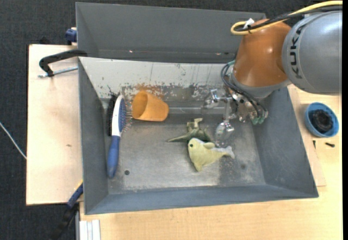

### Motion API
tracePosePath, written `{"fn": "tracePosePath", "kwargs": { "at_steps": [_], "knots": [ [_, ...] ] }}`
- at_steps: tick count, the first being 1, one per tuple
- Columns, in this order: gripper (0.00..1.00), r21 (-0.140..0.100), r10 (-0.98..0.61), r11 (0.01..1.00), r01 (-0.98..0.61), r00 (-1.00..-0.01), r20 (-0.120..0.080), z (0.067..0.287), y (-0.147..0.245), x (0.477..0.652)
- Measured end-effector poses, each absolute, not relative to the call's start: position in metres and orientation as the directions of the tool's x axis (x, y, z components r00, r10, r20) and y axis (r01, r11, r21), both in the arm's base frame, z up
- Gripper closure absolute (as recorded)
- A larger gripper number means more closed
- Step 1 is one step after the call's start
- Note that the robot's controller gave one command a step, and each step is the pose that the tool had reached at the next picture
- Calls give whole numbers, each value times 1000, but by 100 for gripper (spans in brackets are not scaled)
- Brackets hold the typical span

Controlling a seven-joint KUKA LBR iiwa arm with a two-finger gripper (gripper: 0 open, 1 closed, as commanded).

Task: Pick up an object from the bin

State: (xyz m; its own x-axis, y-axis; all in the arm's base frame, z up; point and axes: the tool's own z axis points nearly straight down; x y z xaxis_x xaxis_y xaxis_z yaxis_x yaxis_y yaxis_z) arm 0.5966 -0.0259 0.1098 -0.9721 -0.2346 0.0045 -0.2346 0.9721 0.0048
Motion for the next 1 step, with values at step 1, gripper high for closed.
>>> {"fn": "tracePosePath", "kwargs": {
  "at_steps": [1],
  "knots": [
    [100,1,-232,973,-232,-973,-1,113,-28,598]
  ]
}}
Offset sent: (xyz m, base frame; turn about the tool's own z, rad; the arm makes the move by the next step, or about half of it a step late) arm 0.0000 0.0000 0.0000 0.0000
